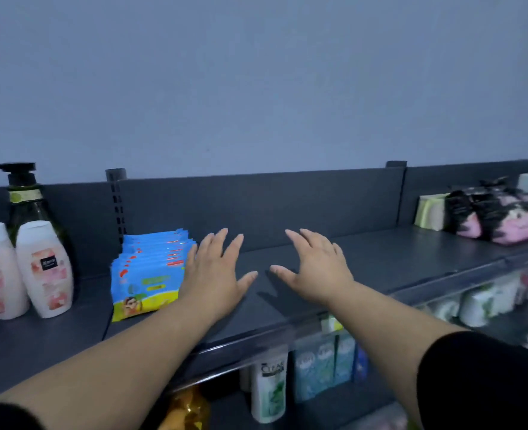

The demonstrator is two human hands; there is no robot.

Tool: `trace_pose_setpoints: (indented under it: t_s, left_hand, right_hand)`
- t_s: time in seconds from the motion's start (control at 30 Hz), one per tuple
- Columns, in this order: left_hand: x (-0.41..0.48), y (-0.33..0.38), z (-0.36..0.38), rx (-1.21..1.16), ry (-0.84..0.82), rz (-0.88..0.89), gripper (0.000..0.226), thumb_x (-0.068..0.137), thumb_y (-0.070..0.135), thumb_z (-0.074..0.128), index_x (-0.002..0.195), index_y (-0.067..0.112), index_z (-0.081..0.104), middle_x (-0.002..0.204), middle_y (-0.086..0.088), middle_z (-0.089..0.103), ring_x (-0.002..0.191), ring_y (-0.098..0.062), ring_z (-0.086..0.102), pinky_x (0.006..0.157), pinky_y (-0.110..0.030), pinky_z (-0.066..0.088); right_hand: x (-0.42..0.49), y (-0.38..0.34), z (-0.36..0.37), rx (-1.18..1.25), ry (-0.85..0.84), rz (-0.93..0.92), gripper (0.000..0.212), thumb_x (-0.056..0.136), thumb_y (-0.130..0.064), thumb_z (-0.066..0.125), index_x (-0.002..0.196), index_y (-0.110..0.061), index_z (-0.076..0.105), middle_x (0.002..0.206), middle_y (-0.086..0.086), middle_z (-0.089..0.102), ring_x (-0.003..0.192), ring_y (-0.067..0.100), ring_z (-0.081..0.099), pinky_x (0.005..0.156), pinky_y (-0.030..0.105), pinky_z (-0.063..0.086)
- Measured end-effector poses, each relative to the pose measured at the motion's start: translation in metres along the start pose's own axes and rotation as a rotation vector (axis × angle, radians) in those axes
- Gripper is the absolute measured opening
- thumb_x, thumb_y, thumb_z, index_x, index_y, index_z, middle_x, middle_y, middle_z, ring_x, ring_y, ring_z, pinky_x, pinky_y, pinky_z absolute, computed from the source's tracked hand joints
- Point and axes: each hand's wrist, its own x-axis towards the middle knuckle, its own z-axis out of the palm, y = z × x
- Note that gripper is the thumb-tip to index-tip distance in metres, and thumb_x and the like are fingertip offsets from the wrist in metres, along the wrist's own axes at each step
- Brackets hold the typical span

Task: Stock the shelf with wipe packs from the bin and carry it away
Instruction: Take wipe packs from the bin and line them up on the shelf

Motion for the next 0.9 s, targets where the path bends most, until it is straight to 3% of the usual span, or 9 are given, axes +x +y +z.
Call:
trace_pose_setpoints:
  t_s: [0.23, 0.57, 0.9]
  left_hand:
    - [-0.019, 0.18, 0.008, -0.116, -0.106, 0.191, 0.076, 0.092, 0.063, 0.035, 0.152, 0.031, 0.002, 0.16, 0.0, -0.005, 0.147, -0.022, -0.004, 0.119, -0.041, 0.001]
    - [-0.1, 0.459, 0.025, -0.27, -0.19, 0.443, 0.077, 0.089, 0.065, 0.04, 0.151, 0.031, 0.01, 0.16, 0.0, 0.004, 0.146, -0.023, 0.004, 0.119, -0.043, 0.007]
    - [-0.159, 0.626, 0.063, -0.35, -0.343, 0.651, 0.074, 0.092, 0.062, 0.037, 0.152, 0.03, 0.006, 0.16, 0.0, -0.001, 0.147, -0.023, -0.001, 0.119, -0.043, 0.004]
  right_hand:
    - [-0.096, 0.147, -0.074, -0.137, 0.05, 0.227, 0.077, 0.087, -0.07, 0.038, 0.151, -0.035, 0.012, 0.16, -0.003, 0.011, 0.147, 0.019, 0.005, 0.119, 0.049, 0.006]
    - [-0.296, 0.347, -0.176, -0.24, 0.048, 0.563, 0.076, 0.086, -0.071, 0.038, 0.15, -0.036, 0.016, 0.159, -0.003, 0.014, 0.147, 0.021, 0.009, 0.118, 0.052, 0.007]
    - [-0.426, 0.465, -0.2, -0.269, 0.009, 0.861, 0.077, 0.085, -0.072, 0.039, 0.149, -0.037, 0.016, 0.159, -0.001, 0.016, 0.147, 0.022, 0.012, 0.118, 0.051, 0.012]
